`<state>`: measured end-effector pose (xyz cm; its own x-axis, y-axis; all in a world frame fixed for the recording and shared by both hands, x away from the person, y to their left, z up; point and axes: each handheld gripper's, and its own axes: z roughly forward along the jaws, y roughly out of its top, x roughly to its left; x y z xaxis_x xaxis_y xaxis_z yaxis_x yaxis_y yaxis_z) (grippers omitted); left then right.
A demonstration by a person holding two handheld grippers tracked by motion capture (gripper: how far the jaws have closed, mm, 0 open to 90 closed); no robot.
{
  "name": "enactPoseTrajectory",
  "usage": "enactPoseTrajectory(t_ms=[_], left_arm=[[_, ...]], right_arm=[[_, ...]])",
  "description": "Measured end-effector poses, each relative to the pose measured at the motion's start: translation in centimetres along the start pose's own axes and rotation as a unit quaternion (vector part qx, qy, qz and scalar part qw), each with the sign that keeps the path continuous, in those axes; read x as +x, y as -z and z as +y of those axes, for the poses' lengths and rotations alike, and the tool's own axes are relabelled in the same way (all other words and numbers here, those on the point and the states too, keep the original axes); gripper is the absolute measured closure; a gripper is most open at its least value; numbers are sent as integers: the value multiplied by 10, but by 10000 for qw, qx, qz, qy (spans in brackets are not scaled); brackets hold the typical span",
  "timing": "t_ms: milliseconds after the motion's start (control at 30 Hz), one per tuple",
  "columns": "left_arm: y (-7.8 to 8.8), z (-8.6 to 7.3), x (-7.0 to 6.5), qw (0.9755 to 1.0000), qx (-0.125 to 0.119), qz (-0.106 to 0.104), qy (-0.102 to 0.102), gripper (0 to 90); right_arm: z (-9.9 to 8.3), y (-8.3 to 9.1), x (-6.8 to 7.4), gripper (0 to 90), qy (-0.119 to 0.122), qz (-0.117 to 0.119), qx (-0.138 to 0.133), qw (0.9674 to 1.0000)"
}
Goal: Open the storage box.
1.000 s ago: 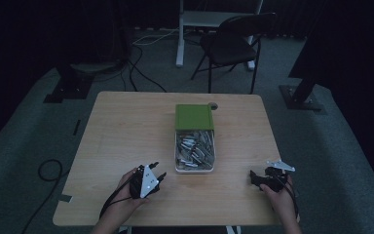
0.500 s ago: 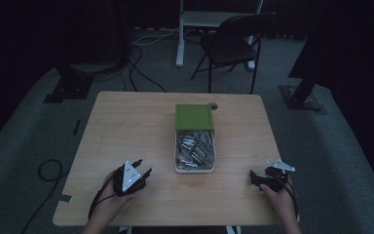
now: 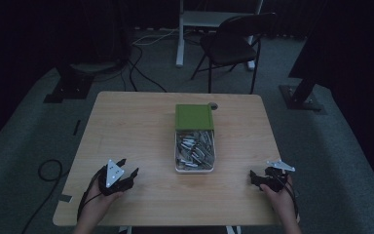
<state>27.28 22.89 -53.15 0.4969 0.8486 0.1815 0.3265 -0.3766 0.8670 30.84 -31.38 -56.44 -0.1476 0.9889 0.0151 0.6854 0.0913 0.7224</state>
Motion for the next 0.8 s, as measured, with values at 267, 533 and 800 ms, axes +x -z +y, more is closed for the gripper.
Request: enactPoseTrajectory(t_ms=[267, 533, 800], left_arm=[[5, -9, 14, 9990, 28, 109, 434, 316], [7, -16, 28, 9955, 178, 531, 760, 97], [9, -22, 35, 9902, 450, 719, 1108, 96]], right_arm=[[0, 0, 0, 104, -1, 0, 0, 10000], [0, 0, 0, 105, -1, 0, 0, 10000], [0, 0, 0, 104, -2, 1, 0, 10000]])
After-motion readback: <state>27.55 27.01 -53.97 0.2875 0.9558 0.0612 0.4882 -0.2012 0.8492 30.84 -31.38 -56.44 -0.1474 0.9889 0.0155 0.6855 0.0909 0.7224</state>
